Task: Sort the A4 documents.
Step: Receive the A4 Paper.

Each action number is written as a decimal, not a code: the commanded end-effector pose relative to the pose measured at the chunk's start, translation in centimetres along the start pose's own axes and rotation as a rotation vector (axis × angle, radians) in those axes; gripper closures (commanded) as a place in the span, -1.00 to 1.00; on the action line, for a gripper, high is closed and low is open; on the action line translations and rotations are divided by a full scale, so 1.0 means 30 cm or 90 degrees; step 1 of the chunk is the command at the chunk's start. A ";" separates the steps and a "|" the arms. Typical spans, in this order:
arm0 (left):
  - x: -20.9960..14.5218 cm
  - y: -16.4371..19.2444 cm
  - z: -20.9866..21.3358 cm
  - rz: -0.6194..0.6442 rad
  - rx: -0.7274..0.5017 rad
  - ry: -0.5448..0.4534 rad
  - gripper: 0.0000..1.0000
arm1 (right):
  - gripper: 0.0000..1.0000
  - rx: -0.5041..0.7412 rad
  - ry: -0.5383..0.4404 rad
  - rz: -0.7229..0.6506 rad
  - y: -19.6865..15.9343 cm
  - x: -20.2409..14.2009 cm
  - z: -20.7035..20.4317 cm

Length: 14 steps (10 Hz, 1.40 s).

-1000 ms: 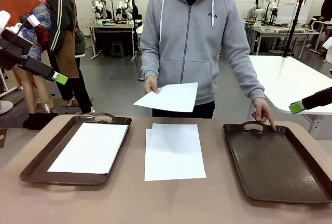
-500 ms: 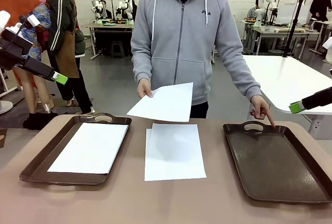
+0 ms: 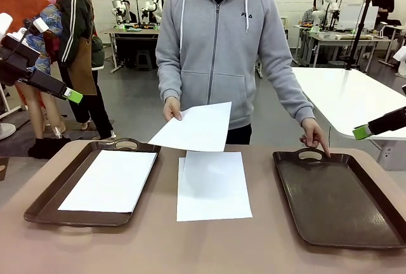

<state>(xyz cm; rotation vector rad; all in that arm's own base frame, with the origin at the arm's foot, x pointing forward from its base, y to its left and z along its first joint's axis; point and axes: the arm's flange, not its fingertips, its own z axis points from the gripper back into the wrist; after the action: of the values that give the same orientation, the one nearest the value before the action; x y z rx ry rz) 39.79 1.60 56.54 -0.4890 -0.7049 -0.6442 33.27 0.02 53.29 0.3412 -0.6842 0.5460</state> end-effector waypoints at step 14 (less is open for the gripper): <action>0.001 -0.002 0.000 -0.001 0.001 0.001 -1.00 | -1.00 0.263 -0.060 -0.208 -0.168 0.325 -0.587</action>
<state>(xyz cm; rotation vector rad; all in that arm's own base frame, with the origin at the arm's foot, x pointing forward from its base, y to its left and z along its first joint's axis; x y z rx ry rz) 39.79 1.62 56.56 -0.4896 -0.7057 -0.6441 49.21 7.44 47.04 0.8290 -0.6006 0.3743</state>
